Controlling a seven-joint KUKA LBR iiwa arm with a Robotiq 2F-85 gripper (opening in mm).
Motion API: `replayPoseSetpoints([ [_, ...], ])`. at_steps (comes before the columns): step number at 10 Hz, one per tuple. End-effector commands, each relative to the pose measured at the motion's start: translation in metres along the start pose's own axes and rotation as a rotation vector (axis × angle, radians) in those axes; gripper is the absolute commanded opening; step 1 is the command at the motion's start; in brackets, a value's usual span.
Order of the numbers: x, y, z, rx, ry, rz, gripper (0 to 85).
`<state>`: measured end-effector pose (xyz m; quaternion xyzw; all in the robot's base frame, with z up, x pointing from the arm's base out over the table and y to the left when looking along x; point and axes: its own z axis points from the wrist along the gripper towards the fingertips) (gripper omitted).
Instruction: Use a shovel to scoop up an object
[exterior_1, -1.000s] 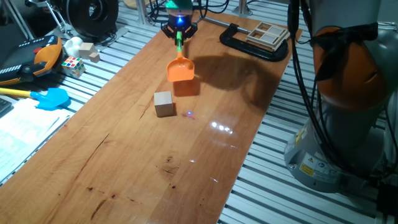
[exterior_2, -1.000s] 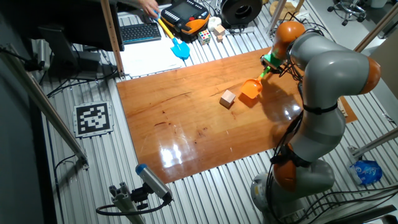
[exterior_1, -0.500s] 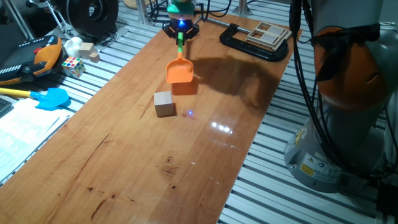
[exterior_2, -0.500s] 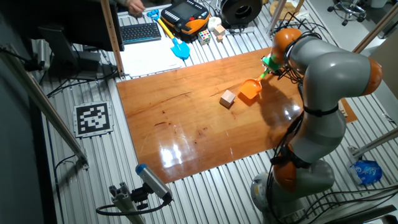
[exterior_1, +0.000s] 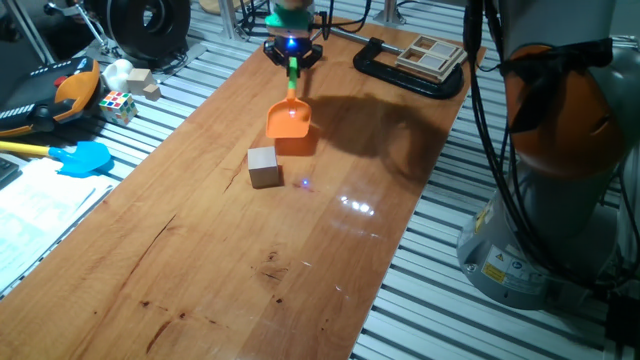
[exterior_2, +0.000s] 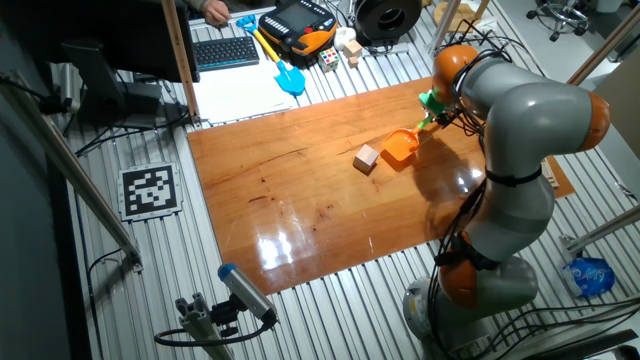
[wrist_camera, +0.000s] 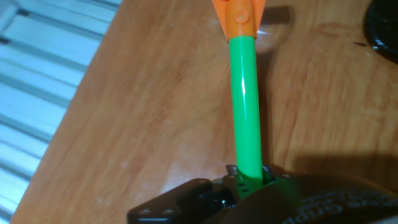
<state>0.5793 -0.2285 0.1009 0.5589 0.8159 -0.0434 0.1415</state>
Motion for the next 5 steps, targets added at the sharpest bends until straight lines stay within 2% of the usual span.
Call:
replayPoseSetpoints([
  [1, -0.001, -0.001, 0.000, 0.013, 0.005, 0.018, 0.0],
  [2, -0.003, -0.002, 0.000, 0.032, -0.003, 0.042, 0.0],
  [4, -0.011, -0.006, -0.005, 0.069, 0.042, 0.079, 0.0],
  [5, -0.014, -0.007, -0.005, 0.077, 0.051, 0.089, 0.0],
])
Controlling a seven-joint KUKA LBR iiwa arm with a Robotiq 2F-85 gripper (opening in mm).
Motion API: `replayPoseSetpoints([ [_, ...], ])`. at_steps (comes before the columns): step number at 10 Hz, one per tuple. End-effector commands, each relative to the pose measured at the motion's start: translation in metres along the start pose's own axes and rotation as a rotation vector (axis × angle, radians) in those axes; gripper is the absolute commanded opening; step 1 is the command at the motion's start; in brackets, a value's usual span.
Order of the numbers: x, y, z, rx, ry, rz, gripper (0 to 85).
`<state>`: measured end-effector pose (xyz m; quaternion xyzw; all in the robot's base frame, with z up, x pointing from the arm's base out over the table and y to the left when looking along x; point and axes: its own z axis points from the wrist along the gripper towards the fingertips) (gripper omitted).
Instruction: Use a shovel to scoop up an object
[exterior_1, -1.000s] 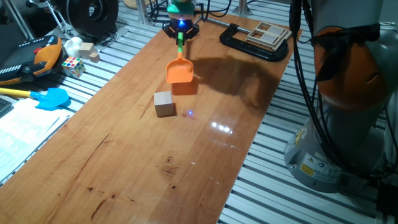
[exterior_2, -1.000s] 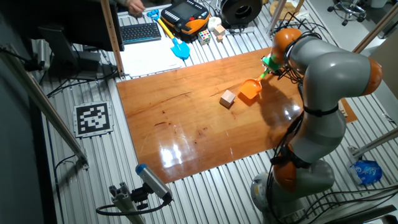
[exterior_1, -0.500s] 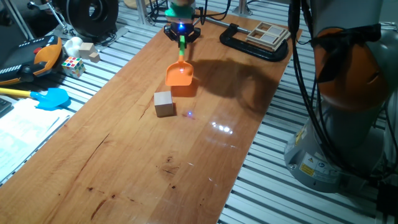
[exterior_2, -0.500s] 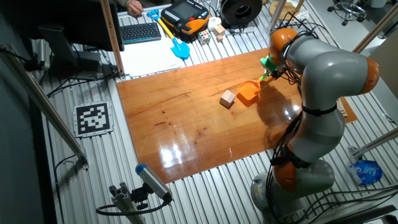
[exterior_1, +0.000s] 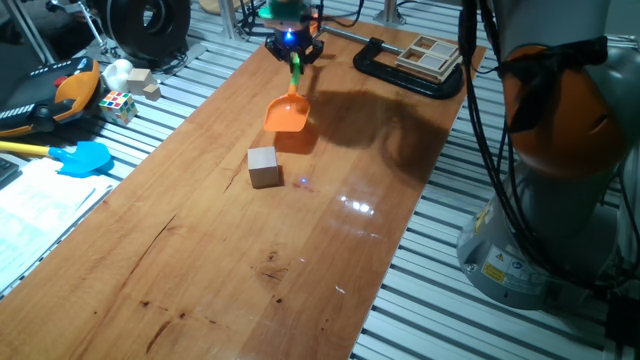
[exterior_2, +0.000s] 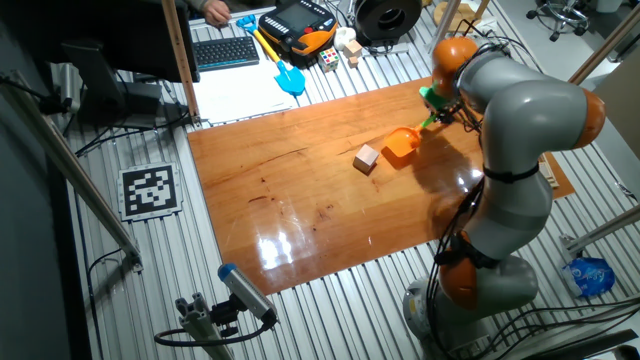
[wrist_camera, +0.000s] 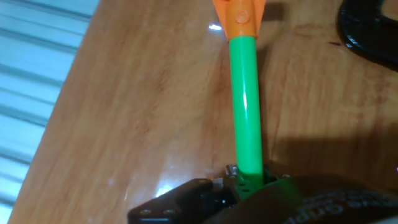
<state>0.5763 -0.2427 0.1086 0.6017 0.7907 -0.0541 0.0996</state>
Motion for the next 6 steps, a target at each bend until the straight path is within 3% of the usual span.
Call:
replayPoseSetpoints([
  [1, -0.0009, -0.0003, 0.0005, 0.011, 0.007, 0.010, 0.0],
  [4, -0.0034, -0.0016, 0.0011, 0.053, 0.032, 0.051, 0.0],
  [6, -0.0070, -0.0032, 0.0013, 0.044, 0.005, 0.056, 0.0],
])
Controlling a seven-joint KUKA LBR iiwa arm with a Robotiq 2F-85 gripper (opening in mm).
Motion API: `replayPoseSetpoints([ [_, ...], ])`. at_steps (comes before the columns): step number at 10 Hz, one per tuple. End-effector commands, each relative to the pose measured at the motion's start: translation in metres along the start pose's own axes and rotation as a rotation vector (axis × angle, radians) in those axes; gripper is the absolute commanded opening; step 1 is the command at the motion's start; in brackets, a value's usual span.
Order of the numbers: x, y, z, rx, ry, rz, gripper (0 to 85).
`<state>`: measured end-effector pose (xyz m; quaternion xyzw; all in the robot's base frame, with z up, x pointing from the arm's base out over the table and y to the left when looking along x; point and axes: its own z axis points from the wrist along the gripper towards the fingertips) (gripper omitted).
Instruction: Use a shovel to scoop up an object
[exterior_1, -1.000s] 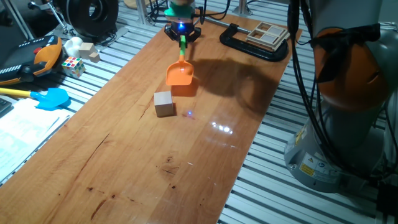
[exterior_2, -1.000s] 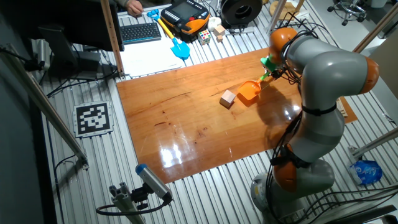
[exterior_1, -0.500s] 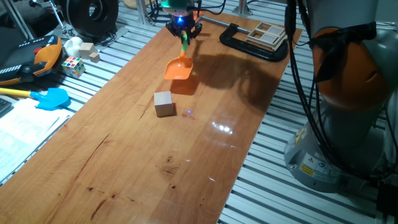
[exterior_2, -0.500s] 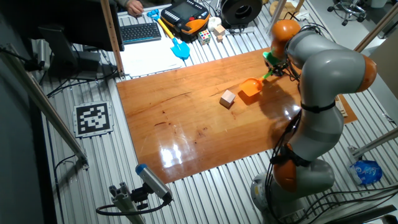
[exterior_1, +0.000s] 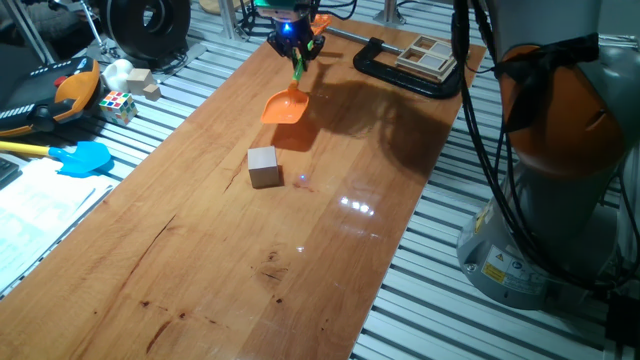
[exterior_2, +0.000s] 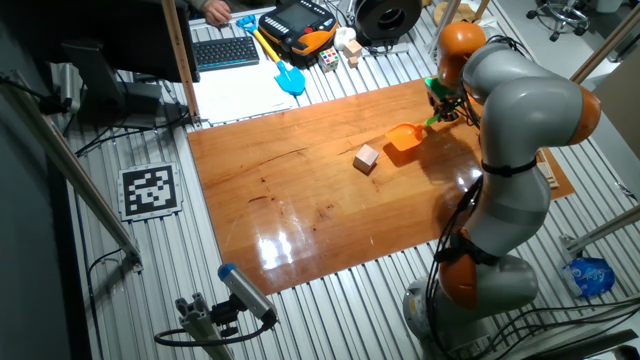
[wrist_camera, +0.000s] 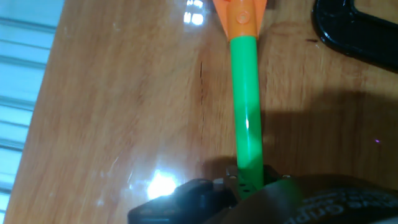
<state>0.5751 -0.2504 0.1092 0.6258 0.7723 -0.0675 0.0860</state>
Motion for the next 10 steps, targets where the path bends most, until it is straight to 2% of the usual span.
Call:
replayPoseSetpoints([
  [1, 0.0001, -0.0001, -0.0004, -0.001, -0.004, 0.002, 0.0],
  [2, -0.0001, -0.0003, -0.0010, 0.005, 0.028, 0.010, 0.0],
  [3, 0.0007, 0.0000, -0.0015, 0.012, 0.039, 0.005, 0.0],
  [6, 0.0019, 0.0003, -0.0028, 0.009, 0.048, 0.004, 0.0],
  [9, 0.0020, 0.0003, -0.0031, 0.011, 0.034, -0.012, 0.0],
  [10, 0.0020, 0.0003, -0.0031, 0.003, 0.028, -0.024, 0.0],
])
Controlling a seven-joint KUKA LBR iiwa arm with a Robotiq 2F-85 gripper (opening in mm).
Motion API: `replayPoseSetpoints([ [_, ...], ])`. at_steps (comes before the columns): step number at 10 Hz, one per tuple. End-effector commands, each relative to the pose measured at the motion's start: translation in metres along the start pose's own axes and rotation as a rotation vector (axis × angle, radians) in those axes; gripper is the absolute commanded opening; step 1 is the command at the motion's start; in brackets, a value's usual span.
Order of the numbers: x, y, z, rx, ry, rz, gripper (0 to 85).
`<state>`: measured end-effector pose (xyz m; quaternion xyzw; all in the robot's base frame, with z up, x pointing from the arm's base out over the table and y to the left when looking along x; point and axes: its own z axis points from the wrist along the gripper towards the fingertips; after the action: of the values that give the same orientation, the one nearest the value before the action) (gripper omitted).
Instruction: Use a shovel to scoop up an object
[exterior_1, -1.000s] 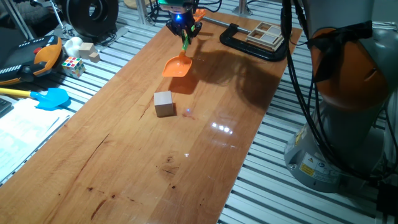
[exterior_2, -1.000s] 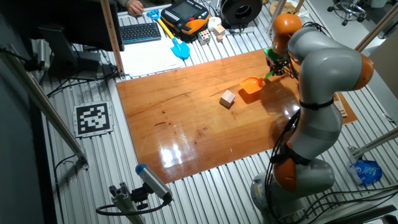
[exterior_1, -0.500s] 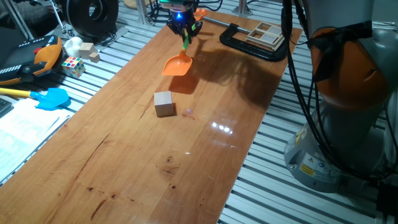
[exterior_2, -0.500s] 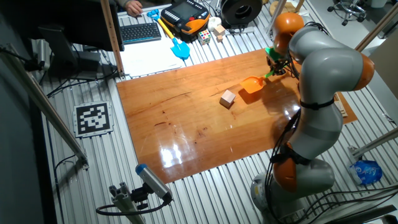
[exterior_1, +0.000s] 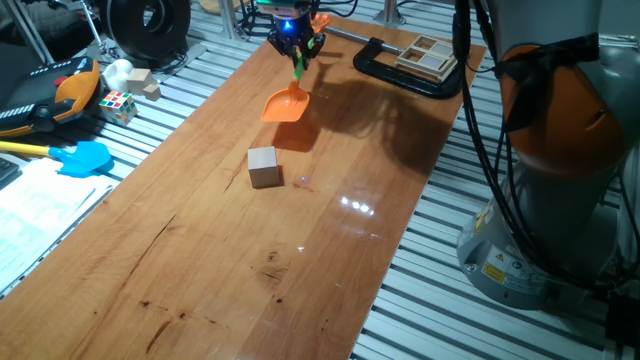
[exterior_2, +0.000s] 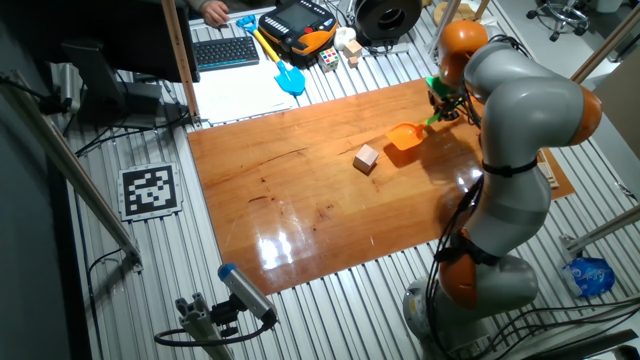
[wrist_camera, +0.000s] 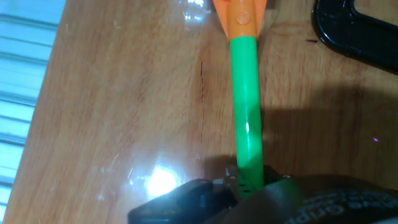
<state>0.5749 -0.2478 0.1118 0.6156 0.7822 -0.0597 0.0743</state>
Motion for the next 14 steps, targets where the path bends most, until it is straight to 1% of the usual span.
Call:
replayPoseSetpoints([
  [1, 0.000, 0.000, 0.000, -0.010, 0.009, -0.015, 0.0],
  [2, 0.000, 0.000, 0.000, -0.020, 0.019, -0.045, 0.0],
  [3, 0.000, 0.000, 0.000, -0.033, 0.023, -0.074, 0.0],
  [4, 0.000, 0.000, 0.000, -0.052, 0.010, -0.094, 0.0],
  [5, 0.000, 0.000, 0.000, -0.064, 0.001, -0.117, 0.0],
  [6, 0.000, 0.000, 0.000, -0.068, 0.025, -0.118, 0.0],
  [7, 0.000, 0.000, 0.000, -0.067, 0.012, -0.099, 0.0],
  [8, 0.001, 0.000, -0.001, -0.073, -0.012, -0.082, 0.0],
  [9, 0.001, -0.003, -0.004, -0.072, -0.003, -0.068, 0.0],
  [10, 0.004, -0.003, -0.004, -0.077, -0.007, -0.056, 0.0],
  [11, 0.005, -0.004, -0.005, -0.087, -0.017, -0.044, 0.0],
  [13, 0.008, -0.008, -0.009, -0.087, -0.018, -0.024, 0.0],
  [14, 0.012, -0.008, -0.010, -0.093, -0.032, -0.021, 0.0],
])
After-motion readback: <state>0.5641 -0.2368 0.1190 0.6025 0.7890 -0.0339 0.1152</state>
